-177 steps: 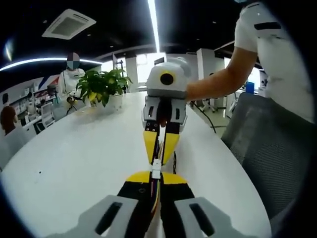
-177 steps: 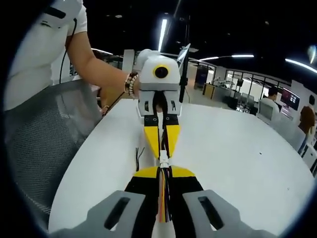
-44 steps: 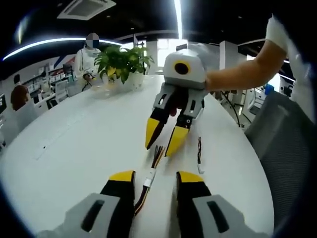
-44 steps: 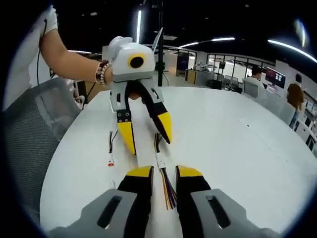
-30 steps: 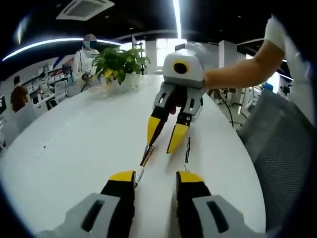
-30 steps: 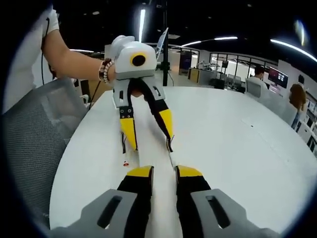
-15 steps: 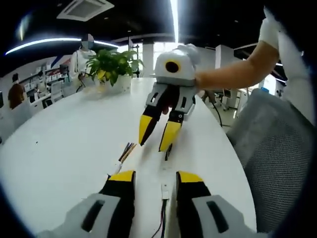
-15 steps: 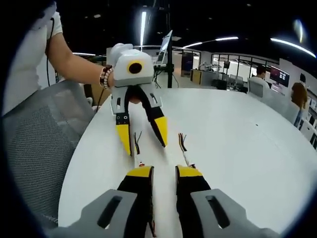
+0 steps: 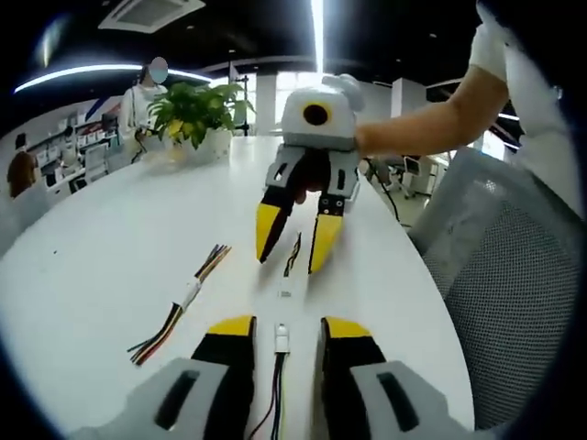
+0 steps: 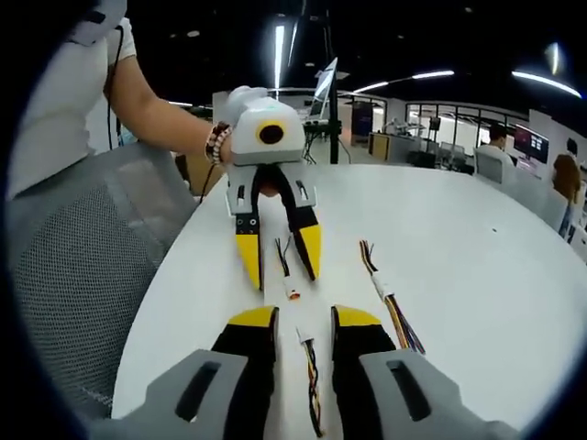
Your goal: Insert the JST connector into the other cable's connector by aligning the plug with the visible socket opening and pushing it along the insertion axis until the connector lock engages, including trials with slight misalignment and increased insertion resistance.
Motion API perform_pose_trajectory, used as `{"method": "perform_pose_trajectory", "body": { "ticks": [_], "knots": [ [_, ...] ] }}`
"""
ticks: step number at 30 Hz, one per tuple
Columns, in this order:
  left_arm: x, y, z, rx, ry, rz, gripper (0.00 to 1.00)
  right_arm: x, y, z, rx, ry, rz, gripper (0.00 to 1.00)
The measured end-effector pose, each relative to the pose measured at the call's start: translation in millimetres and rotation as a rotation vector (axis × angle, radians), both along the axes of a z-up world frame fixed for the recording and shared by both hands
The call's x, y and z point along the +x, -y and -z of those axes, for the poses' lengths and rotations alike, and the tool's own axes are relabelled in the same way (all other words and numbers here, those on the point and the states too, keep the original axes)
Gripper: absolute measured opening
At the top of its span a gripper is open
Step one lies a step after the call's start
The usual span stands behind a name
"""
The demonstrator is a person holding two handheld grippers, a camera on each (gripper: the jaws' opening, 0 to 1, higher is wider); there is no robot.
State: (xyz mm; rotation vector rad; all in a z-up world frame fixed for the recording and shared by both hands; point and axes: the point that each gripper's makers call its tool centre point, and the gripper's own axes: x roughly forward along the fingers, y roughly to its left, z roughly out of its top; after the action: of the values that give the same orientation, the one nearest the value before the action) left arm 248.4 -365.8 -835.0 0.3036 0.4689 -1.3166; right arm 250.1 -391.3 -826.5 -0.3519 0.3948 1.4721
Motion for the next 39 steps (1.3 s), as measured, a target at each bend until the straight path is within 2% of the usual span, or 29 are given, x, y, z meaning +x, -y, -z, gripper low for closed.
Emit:
{"method": "perform_pose_trajectory", "body": {
  "ticks": [2, 11, 20, 39],
  "knots": [
    [0.7, 0.1, 0.5, -0.006, -0.002, -0.001, 0.17, -0.4, 1.2, 3.0, 0.003, 0.003, -0.001, 0.18],
    [1.0, -3.7, 8.2, -0.003, -0.031, -0.006, 0.16, -1.9, 8.7, 21.0, -0.013, -0.011, 0.0, 0.14],
    [0.5, -6.1, 8.5, -0.02, -0.031, -0.001, 0.06, 0.5, 10.3, 22.6, 0.016, 0.004, 0.015, 0.07],
    [0.8, -9.7, 8.6, -0.048, -0.032, 0.053, 0.01, 4.8, 5.8, 21.8, 0.098, 0.012, 0.047, 0.05]
  ]
}}
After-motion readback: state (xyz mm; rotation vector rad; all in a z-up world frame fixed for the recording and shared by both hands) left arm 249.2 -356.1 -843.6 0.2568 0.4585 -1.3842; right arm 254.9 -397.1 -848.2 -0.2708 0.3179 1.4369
